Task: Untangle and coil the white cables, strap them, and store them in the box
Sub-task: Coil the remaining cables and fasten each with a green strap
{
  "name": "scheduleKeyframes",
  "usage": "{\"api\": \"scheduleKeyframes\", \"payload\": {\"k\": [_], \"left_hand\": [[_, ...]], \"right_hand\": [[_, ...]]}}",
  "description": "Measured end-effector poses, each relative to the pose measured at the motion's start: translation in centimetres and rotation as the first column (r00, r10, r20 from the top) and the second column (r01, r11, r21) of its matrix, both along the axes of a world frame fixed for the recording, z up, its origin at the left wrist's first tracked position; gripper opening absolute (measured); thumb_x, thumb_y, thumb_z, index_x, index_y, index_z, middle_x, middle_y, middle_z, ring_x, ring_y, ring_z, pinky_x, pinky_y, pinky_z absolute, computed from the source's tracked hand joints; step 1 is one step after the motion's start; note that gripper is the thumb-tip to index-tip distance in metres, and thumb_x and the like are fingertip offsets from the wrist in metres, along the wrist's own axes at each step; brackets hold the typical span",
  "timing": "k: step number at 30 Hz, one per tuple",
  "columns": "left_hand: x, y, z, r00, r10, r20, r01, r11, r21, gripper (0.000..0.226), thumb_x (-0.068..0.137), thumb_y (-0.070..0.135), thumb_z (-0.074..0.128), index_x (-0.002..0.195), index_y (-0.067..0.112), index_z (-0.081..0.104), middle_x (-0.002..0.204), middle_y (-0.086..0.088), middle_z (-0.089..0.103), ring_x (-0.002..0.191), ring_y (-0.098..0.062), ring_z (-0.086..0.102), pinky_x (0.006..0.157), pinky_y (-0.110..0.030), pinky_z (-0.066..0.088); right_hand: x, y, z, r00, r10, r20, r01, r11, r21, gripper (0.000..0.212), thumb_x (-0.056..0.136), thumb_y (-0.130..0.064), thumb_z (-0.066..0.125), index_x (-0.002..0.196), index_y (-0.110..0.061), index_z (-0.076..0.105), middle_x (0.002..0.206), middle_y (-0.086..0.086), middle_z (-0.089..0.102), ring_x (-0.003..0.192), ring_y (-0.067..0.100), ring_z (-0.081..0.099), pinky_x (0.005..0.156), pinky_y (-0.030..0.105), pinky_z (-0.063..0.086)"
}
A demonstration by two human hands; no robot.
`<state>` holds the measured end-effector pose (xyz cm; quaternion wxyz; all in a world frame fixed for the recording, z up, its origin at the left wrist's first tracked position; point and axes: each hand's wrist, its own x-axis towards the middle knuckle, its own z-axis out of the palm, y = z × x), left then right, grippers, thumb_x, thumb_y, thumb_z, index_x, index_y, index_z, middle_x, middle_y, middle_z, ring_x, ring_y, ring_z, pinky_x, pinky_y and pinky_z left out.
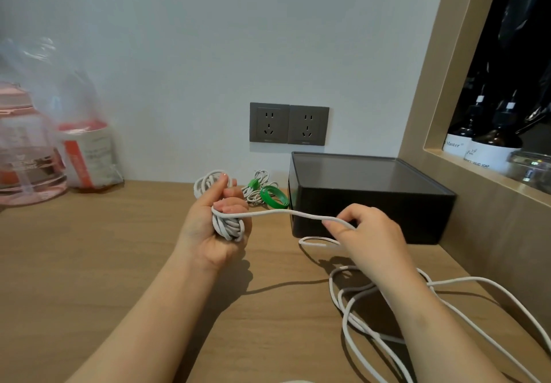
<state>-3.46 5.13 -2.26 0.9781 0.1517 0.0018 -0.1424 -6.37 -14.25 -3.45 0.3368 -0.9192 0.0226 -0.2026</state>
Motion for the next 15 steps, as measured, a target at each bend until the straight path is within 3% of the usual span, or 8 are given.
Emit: {"api": "scheduleKeyframes", "payload": {"k": [3, 6, 8, 11, 13, 15], "left_hand": [[-0.4, 0.1, 0.2, 0.998, 0.002, 0.068, -0.004, 0.999, 0.035, 0.015, 0.080, 0.024, 0.056, 0.079, 0.009, 0.052, 0.046, 0.006, 0.043, 0.025, -0.004, 0.039, 0.026, -0.012, 0.032], [-0.5, 0.0, 0.3, 0.994, 0.017, 0.109, -0.041, 0.974, 0.223, 0.014, 0.073, 0.023, 0.060, 0.070, 0.012, 0.052, 0.045, 0.008, 0.036, 0.024, -0.003, 0.035, 0.026, -0.011, 0.030], [-0.6, -0.3, 0.4, 0.989, 0.034, 0.141, -0.083, 0.929, 0.360, 0.018, 0.070, 0.023, 0.061, 0.063, 0.013, 0.048, 0.042, 0.007, 0.033, 0.024, -0.003, 0.032, 0.025, -0.012, 0.029], [-0.5, -0.4, 0.3, 0.971, 0.067, 0.228, -0.170, 0.866, 0.470, 0.018, 0.071, 0.020, 0.061, 0.066, 0.013, 0.045, 0.044, 0.005, 0.039, 0.026, -0.001, 0.030, 0.027, -0.011, 0.029], [-0.5, -0.3, 0.2, 0.956, 0.070, 0.284, -0.212, 0.834, 0.509, 0.016, 0.073, 0.017, 0.061, 0.070, 0.013, 0.045, 0.050, 0.003, 0.041, 0.027, -0.001, 0.031, 0.029, -0.011, 0.030], [-0.5, -0.4, -0.1, 0.935, 0.047, 0.352, -0.263, 0.757, 0.598, 0.015, 0.081, 0.012, 0.059, 0.075, 0.011, 0.045, 0.053, 0.001, 0.041, 0.029, -0.003, 0.032, 0.031, -0.013, 0.031]], "right_hand": [[-0.1, -0.3, 0.3, 0.991, -0.007, -0.136, 0.019, 0.996, 0.087, 0.022, 0.086, -0.043, 0.059, 0.078, -0.023, 0.061, 0.070, 0.000, 0.059, 0.066, 0.012, 0.056, 0.056, 0.024, 0.043], [-0.4, -0.2, 0.6, 0.974, 0.127, -0.186, -0.034, 0.901, 0.433, 0.013, 0.087, -0.027, 0.063, 0.085, -0.015, 0.066, 0.062, 0.005, 0.062, 0.057, 0.015, 0.061, 0.052, 0.024, 0.050], [-0.7, -0.1, 1.1, 0.956, 0.263, -0.131, -0.097, 0.702, 0.706, 0.009, 0.088, -0.008, 0.059, 0.093, -0.008, 0.066, 0.074, 0.009, 0.068, 0.065, 0.016, 0.067, 0.055, 0.024, 0.054], [-0.8, -0.4, 1.7, 0.912, 0.409, 0.008, -0.127, 0.263, 0.956, 0.028, 0.092, 0.005, 0.040, 0.104, -0.005, 0.063, 0.097, 0.015, 0.072, 0.088, 0.024, 0.071, 0.066, 0.032, 0.059], [-0.9, -0.6, 1.9, 0.894, 0.436, 0.105, -0.110, -0.014, 0.994, 0.031, 0.093, -0.003, 0.034, 0.108, -0.004, 0.061, 0.102, 0.017, 0.071, 0.092, 0.029, 0.069, 0.067, 0.038, 0.060], [-0.9, -0.6, 2.1, 0.905, 0.398, 0.149, -0.117, -0.105, 0.988, 0.029, 0.094, -0.020, 0.041, 0.110, -0.005, 0.060, 0.104, 0.016, 0.070, 0.094, 0.030, 0.069, 0.067, 0.040, 0.059]]}}
